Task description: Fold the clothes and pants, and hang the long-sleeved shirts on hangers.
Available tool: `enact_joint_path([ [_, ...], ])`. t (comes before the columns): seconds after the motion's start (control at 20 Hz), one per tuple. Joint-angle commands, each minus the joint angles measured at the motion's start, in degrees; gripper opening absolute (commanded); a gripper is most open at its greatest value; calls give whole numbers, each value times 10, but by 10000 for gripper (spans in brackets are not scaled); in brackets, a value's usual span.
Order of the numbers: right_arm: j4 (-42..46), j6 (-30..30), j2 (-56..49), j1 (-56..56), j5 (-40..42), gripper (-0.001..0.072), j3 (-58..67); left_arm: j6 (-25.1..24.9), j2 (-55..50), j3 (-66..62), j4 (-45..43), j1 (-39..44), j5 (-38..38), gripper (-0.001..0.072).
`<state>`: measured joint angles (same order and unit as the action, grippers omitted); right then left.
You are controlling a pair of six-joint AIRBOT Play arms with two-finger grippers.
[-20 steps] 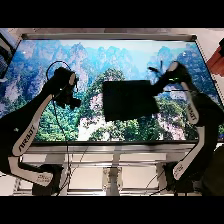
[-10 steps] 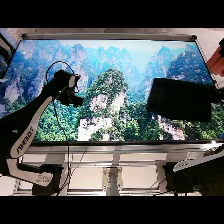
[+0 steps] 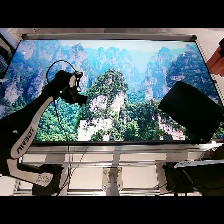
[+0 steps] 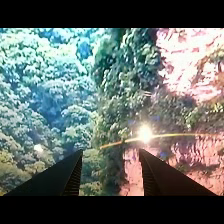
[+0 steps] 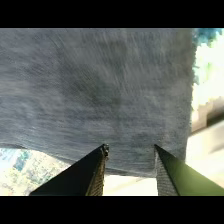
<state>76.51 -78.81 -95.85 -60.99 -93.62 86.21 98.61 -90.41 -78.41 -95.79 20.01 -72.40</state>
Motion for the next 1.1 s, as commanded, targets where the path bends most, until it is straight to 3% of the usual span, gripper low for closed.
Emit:
enact_joint_path([
  [0.0, 1, 0, 35, -26, 7, 338, -23, 0, 0, 0, 4, 9, 26, 413],
  [0.2, -104, 4, 116, -12, 41, 332, -22, 0, -1, 0, 3, 17, 28, 414],
  [0.25, -130, 9, 133, 3, 41, 290, -22, 0, -1, 0, 3, 17, 28, 414],
  [0.35, -153, 30, 168, 57, 27, 48, -22, 0, -1, 0, 3, 17, 28, 414],
  [0.4, -163, 43, 185, 94, 16, 15, -22, 0, -1, 0, 3, 17, 28, 413],
  [0.7, -171, 48, 245, 396, 3, 14, -24, 0, -1, 0, 3, 17, 28, 414],
  [1.05, 41, -62, 232, 758, 117, 14, -134, 0, -1, 0, 3, 17, 28, 414],
])
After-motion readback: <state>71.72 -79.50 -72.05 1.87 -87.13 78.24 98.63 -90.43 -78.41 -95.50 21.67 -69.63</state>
